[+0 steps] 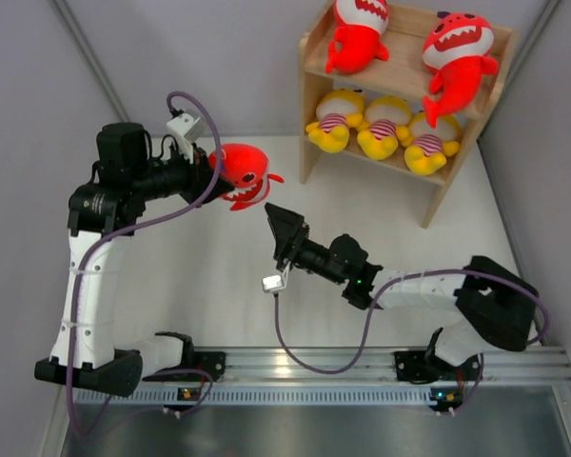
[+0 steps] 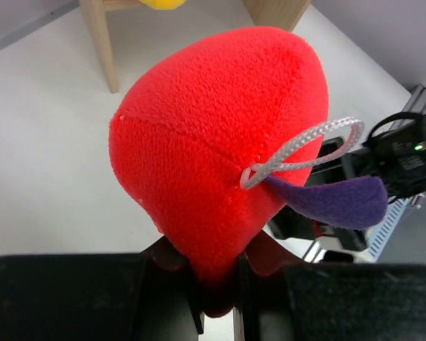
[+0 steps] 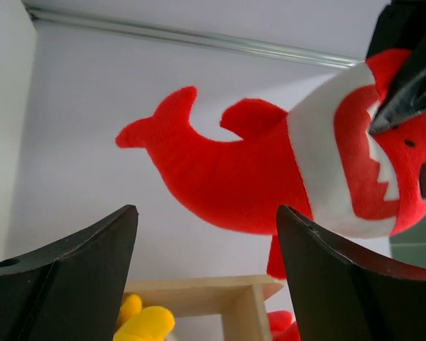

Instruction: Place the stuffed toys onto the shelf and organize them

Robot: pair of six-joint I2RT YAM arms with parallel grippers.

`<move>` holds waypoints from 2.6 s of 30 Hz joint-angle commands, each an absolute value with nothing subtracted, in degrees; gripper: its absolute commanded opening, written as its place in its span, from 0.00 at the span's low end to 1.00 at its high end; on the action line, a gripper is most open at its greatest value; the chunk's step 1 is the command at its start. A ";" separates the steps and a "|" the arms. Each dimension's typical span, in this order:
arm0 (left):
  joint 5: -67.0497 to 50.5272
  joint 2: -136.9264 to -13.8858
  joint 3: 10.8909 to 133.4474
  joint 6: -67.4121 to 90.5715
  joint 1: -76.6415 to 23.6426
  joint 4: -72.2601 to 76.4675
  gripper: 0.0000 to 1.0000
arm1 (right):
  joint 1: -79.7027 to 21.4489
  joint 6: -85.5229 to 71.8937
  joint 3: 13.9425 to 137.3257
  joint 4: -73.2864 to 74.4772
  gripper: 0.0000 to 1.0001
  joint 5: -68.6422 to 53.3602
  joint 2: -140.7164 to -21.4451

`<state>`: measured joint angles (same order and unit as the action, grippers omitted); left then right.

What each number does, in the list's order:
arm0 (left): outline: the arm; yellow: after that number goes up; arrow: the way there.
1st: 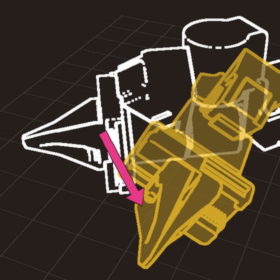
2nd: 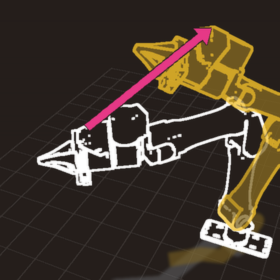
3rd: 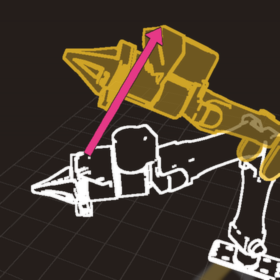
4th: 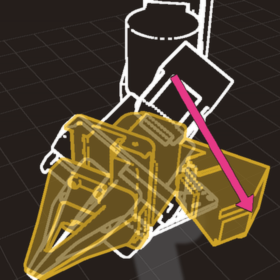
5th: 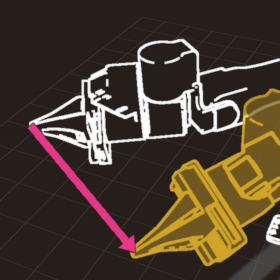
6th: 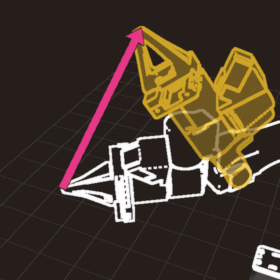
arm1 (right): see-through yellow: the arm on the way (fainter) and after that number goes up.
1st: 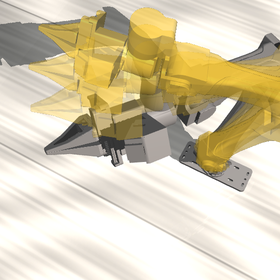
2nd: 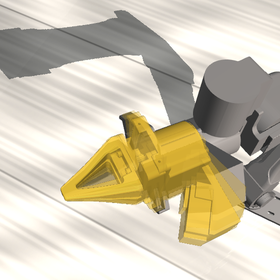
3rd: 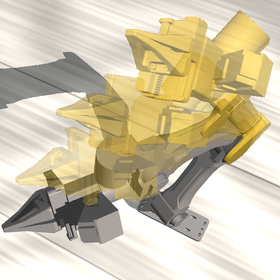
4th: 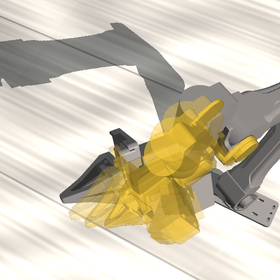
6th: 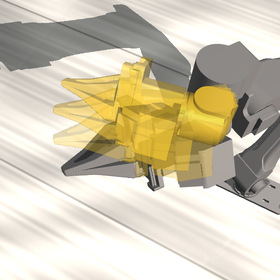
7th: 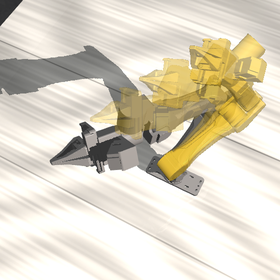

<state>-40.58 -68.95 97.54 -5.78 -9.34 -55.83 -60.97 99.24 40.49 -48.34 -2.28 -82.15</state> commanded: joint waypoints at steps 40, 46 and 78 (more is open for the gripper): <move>-17.51 -67.06 97.73 -4.30 -7.65 -53.79 0.92 | -63.37 102.66 51.65 -24.64 0.00 -1.84 -71.13; -6.88 -65.48 99.75 -6.85 -7.65 -53.79 0.99 | -62.49 80.79 68.45 10.50 0.00 -8.00 -64.69; 1.58 -60.12 94.93 -12.31 -7.65 -52.73 0.99 | -22.08 72.06 110.04 1.67 0.00 -9.85 -87.79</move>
